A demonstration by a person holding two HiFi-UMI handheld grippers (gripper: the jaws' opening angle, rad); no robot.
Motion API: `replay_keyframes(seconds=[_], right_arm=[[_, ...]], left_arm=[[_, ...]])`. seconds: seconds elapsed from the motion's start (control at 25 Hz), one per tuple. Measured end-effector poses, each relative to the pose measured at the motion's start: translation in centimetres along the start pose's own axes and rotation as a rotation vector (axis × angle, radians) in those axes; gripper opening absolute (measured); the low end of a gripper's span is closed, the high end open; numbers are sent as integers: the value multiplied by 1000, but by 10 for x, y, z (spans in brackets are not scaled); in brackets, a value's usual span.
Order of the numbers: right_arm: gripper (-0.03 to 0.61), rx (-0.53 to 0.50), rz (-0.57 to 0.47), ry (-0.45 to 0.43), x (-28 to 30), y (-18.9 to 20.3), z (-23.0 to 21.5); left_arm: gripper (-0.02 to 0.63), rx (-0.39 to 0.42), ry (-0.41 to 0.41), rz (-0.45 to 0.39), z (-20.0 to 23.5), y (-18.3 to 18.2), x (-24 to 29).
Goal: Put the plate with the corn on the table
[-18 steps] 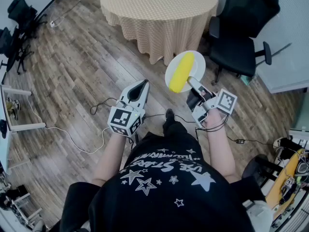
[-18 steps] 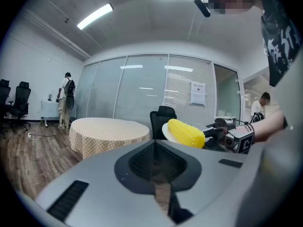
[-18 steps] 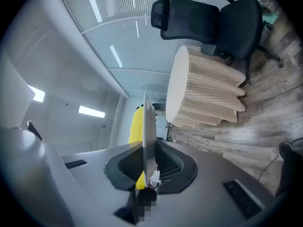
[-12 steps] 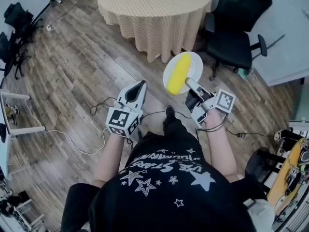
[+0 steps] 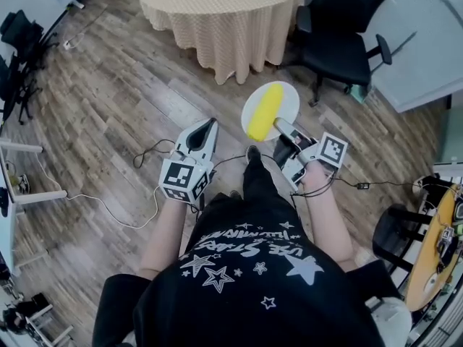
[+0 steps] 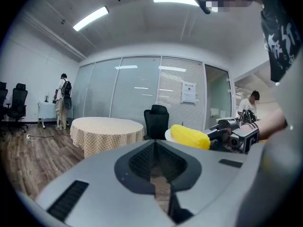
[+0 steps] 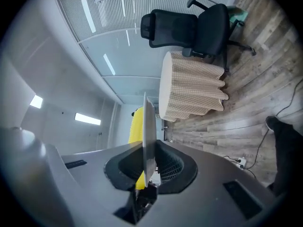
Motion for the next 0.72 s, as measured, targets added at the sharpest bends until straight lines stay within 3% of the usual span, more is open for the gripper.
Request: replay_keyframes(seconds=[0.24, 0.72], right_arm=[[54, 25, -6, 40, -18, 21, -15], [55, 26, 3, 42, -28, 40, -16]], left_arm=[[8, -2, 7, 13, -8, 10, -15], [8, 12, 12, 21, -16, 20, -28]])
Point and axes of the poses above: the fingertips, and each gripper's own axes: x forward along the fingers, z to its left, y out of its underside, the point moved 1 cm from there along -x, backward along the fingers, and after that the axes turned 4 degrees about -x, right-handed, at the moved point
